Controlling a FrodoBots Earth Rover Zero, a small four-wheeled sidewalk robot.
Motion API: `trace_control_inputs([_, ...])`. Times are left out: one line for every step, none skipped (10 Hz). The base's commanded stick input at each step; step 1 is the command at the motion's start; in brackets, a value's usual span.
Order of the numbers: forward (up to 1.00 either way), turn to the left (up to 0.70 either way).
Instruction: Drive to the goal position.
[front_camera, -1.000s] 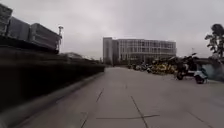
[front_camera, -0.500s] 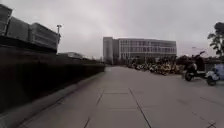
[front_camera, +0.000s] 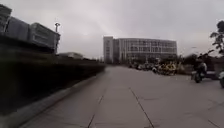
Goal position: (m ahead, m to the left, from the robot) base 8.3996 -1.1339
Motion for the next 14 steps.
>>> trace_control_inputs([1.0, 0.0])
trace_control_inputs([1.0, 0.0])
trace_control_inputs([1.0, 0.0])
trace_control_inputs([1.0, 0.0])
trace_control_inputs([1.0, 0.0])
trace_control_inputs([1.0, 0.0])
trace_control_inputs([1.0, 0.0])
trace_control_inputs([1.0, 0.0])
trace_control_inputs([1.0, 0.0])
trace_control_inputs([1.0, 0.0])
trace_control_inputs([1.0, 0.0])
trace_control_inputs([1.0, 0.0])
trace_control_inputs([1.0, 0.0])
trace_control_inputs([1.0, 0.0])
